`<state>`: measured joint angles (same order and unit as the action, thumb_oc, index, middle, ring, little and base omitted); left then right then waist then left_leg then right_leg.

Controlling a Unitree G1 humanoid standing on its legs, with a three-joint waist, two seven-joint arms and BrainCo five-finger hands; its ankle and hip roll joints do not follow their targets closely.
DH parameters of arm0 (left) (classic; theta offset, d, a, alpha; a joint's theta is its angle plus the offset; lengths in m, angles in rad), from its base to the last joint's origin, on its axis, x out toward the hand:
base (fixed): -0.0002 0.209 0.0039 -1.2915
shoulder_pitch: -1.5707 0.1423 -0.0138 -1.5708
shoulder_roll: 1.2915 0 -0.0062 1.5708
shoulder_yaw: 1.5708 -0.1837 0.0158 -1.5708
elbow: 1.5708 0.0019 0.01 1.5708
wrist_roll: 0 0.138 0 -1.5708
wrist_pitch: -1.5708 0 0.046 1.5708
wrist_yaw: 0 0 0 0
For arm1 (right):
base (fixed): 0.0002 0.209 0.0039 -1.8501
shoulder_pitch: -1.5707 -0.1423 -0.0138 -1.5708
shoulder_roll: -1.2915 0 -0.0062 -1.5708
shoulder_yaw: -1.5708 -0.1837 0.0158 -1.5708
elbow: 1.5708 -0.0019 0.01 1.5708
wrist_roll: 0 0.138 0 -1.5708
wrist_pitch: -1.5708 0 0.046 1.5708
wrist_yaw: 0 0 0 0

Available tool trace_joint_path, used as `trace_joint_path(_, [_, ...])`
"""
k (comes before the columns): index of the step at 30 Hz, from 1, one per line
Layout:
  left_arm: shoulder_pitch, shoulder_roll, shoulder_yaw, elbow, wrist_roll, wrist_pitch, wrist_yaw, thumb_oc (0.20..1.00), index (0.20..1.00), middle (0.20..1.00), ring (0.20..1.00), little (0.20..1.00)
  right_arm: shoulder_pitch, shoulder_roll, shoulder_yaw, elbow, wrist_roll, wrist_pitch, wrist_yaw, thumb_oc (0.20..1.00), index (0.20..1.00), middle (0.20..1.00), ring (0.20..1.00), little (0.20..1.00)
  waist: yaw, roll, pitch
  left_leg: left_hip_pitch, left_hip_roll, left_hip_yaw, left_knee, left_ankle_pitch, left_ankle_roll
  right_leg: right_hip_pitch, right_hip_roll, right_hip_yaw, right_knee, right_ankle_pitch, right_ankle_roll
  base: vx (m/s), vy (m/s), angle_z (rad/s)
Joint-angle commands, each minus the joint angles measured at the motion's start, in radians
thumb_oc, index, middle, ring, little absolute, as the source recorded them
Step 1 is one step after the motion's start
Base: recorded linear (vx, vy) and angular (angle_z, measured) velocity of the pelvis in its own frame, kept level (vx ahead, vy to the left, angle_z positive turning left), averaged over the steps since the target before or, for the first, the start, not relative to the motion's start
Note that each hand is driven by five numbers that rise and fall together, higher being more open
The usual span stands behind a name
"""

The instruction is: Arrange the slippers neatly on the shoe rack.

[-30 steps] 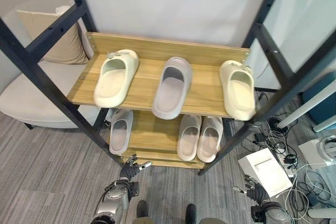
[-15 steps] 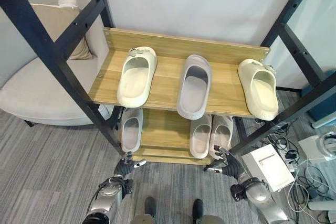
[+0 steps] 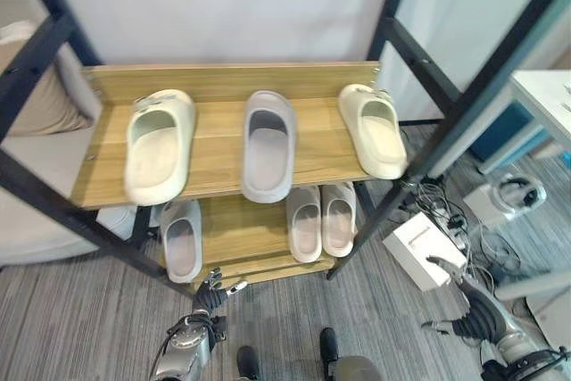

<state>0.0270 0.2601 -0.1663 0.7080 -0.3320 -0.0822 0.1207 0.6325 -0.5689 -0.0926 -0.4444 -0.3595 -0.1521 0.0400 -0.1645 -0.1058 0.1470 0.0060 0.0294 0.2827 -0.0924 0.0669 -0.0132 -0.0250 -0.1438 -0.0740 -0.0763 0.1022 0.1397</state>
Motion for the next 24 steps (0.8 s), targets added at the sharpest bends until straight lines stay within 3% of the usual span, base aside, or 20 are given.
trace_joint_path(1, [-0.071, 0.019, -0.021, -0.023, 0.025, -0.070, 0.023, 1.000, 1.000, 1.000, 1.000, 1.000, -0.138, -0.013, 0.026, -0.028, -0.084, -0.068, -0.164, 1.000, 1.000, 1.000, 1.000, 1.000, 0.029, 0.012, -0.003, 0.029, 0.036, -0.057, 0.005, -0.049, -0.034, -0.007, -0.095, 0.005, 0.095, 0.007, 0.108, -0.01, 0.009, -0.07])
trace_joint_path(2, [-0.071, 0.019, -0.021, -0.023, 0.025, -0.070, 0.023, 1.000, 1.000, 1.000, 1.000, 1.000, -0.139, -0.013, 0.026, -0.028, -0.085, -0.068, -0.165, 1.000, 1.000, 1.000, 1.000, 1.000, 0.029, 0.012, -0.002, 0.029, 0.036, -0.058, 0.005, -0.050, -0.034, -0.006, -0.095, 0.005, 0.095, 0.007, 0.109, 0.00, 0.021, 0.03])
trace_joint_path(3, [-0.084, 0.008, -0.050, -0.009, 0.025, -0.078, 0.045, 1.000, 1.000, 1.000, 1.000, 1.000, -0.170, -0.021, 0.044, -0.052, -0.146, -0.074, -0.253, 1.000, 1.000, 1.000, 1.000, 1.000, 0.032, 0.019, -0.009, 0.031, 0.032, -0.061, 0.005, -0.054, -0.031, -0.003, -0.098, 0.003, 0.097, 0.005, 0.111, 0.00, 0.018, 0.06])
trace_joint_path(6, [-0.094, 0.003, -0.067, -0.010, 0.023, -0.082, 0.058, 1.000, 1.000, 1.000, 1.000, 1.000, -0.215, -0.021, 0.078, -0.046, -0.173, -0.067, -0.300, 1.000, 1.000, 1.000, 1.000, 1.000, 0.037, 0.023, -0.009, 0.034, 0.029, -0.065, 0.005, -0.055, -0.029, 0.002, -0.101, -0.001, 0.097, 0.005, 0.111, 0.01, 0.019, 0.08])
trace_joint_path(10, [-0.102, -0.007, -0.105, -0.007, 0.018, -0.079, 0.073, 1.000, 1.000, 1.000, 1.000, 1.000, -0.385, -0.014, 0.153, -0.025, -0.217, -0.032, -0.398, 1.000, 1.000, 1.000, 1.000, 1.000, 0.077, 0.026, -0.023, 0.036, 0.020, -0.086, 0.005, -0.060, -0.023, 0.024, -0.112, -0.028, 0.093, 0.007, 0.113, 0.04, 0.026, 0.10])
trace_joint_path(18, [-0.104, -0.015, -0.115, 0.018, 0.011, -0.071, 0.080, 1.000, 1.000, 1.000, 1.000, 1.000, -0.544, 0.028, 0.201, 0.007, -0.226, -0.002, -0.469, 1.000, 1.000, 1.000, 1.000, 1.000, 0.118, 0.026, -0.036, 0.037, 0.011, -0.109, 0.005, -0.063, -0.018, 0.047, -0.120, -0.055, 0.083, 0.008, 0.112, 0.04, 0.019, 0.17])
trace_joint_path(24, [-0.097, -0.019, -0.127, 0.030, 0.006, -0.062, 0.078, 1.000, 1.000, 1.000, 1.000, 1.000, -0.718, 0.073, 0.284, 0.108, -0.221, 0.038, -0.484, 1.000, 1.000, 1.000, 1.000, 1.000, 0.173, 0.019, -0.055, 0.036, 0.002, -0.135, 0.005, -0.065, -0.015, 0.080, -0.126, -0.093, 0.068, 0.008, 0.107, 0.04, 0.027, 0.12])
